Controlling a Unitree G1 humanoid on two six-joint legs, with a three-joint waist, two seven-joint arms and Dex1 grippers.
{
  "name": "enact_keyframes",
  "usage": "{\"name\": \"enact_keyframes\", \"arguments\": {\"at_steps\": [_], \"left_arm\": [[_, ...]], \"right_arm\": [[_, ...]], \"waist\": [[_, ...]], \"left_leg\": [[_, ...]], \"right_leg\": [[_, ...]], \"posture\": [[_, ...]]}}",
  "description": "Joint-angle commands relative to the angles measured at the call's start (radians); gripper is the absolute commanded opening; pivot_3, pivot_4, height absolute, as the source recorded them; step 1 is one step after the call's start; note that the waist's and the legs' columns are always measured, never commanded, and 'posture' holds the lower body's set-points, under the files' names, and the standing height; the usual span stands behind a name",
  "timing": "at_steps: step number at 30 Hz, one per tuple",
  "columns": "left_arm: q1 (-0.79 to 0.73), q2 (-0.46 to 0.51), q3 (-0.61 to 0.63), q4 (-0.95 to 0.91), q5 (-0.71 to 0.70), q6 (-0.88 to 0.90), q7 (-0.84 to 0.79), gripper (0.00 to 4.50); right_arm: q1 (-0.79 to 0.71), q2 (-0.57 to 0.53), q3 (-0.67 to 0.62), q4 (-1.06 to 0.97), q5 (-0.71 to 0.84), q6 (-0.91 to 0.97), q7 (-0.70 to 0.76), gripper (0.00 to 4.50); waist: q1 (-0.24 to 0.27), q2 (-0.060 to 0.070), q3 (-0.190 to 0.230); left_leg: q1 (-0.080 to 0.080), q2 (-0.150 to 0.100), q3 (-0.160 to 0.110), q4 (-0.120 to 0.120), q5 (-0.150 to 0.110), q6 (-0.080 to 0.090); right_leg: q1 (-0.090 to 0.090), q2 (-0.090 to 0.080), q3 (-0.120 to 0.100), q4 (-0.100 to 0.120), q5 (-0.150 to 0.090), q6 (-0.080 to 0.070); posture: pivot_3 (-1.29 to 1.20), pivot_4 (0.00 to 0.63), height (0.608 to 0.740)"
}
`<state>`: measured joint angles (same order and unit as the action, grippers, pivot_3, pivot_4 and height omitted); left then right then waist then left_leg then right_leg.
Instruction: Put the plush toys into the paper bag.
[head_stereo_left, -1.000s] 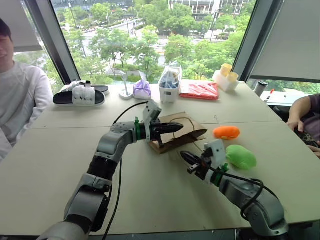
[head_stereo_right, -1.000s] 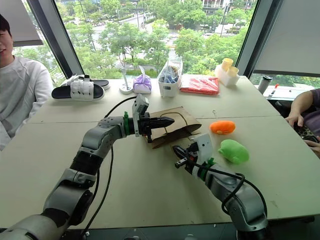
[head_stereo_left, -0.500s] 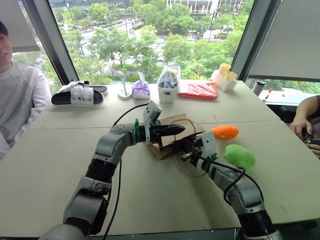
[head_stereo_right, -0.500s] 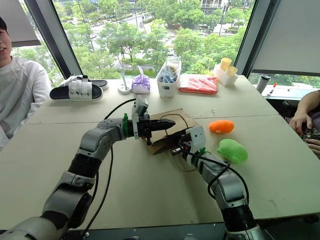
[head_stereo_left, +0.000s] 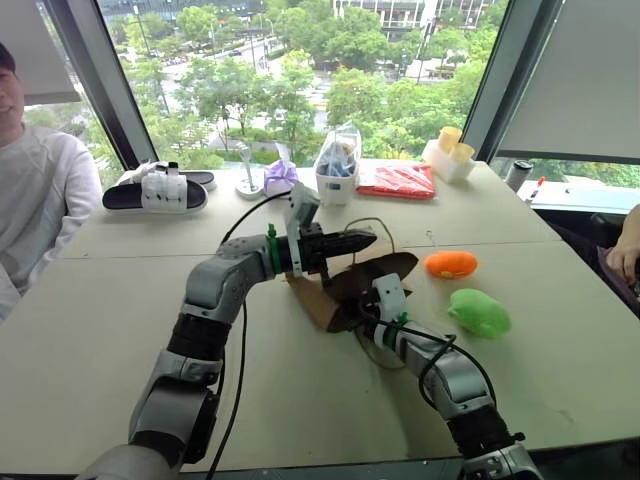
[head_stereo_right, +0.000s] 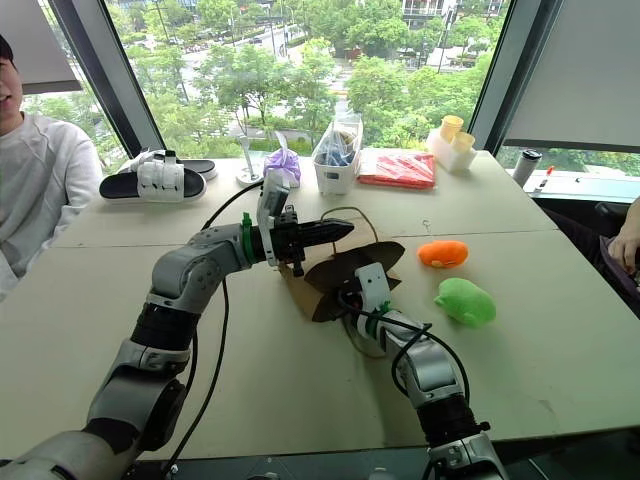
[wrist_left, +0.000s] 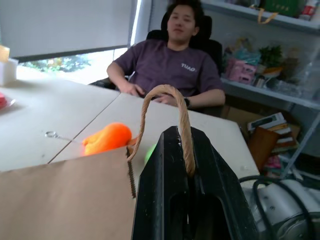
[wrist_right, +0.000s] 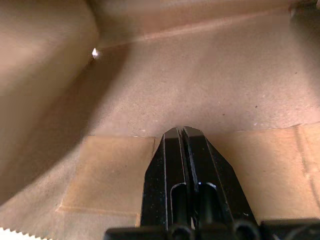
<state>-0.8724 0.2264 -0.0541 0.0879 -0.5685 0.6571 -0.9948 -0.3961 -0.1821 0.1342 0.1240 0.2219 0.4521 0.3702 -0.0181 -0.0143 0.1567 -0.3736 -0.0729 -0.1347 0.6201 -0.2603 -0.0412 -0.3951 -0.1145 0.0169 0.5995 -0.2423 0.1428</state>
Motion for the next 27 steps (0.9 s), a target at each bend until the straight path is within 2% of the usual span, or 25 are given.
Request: {"name": "enact_keyframes", "arguments": {"at_steps": [1,8,18,27], "left_arm": [[-0.017,0.008,0.012,-0.099,-0.068,0.052,-0.008,0.04],[0.002,0.033,0.006,-0.158,-0.11,0.103,-0.008,0.04],[0.002,0.043,-0.006,-0.037,-0.015,-0.02,-0.001,0.04],[0.003,0.024,0.004,0.026,0.039,-0.121,0.032,0.04]], "right_arm": [[0.001,0.023,-0.003,0.004,-0.001,-0.006,0.008,0.0],[0.01,0.042,-0.011,0.004,-0.002,0.001,0.012,0.0],[0.019,0.049,-0.022,-0.032,0.009,0.018,0.02,0.0],[0.066,0.062,-0.066,-0.183,0.073,0.08,0.022,0.0]], "waist": [[-0.002,0.0,0.0],[-0.002,0.0,0.0],[-0.001,0.0,0.0],[0.001,0.0,0.0]], "left_leg": [[0.0,0.0,0.0,0.0,0.0,0.0],[0.001,0.0,0.0,0.0,0.0,0.0],[0.001,0.0,0.001,0.0,0.0,-0.001],[0.0,0.0,0.0,0.0,0.0,0.0]], "right_leg": [[0.0,0.0,0.0,0.0,0.0,0.0],[0.0,0.0,0.001,0.0,0.0,0.0],[0.0,0.0,0.001,0.0,0.0,0.0],[0.0,0.0,0.001,0.0,0.0,0.0]], "posture": [[0.0,0.15,0.74],[0.0,0.15,0.74],[0.0,0.15,0.74],[0.0,0.15,0.74]]}}
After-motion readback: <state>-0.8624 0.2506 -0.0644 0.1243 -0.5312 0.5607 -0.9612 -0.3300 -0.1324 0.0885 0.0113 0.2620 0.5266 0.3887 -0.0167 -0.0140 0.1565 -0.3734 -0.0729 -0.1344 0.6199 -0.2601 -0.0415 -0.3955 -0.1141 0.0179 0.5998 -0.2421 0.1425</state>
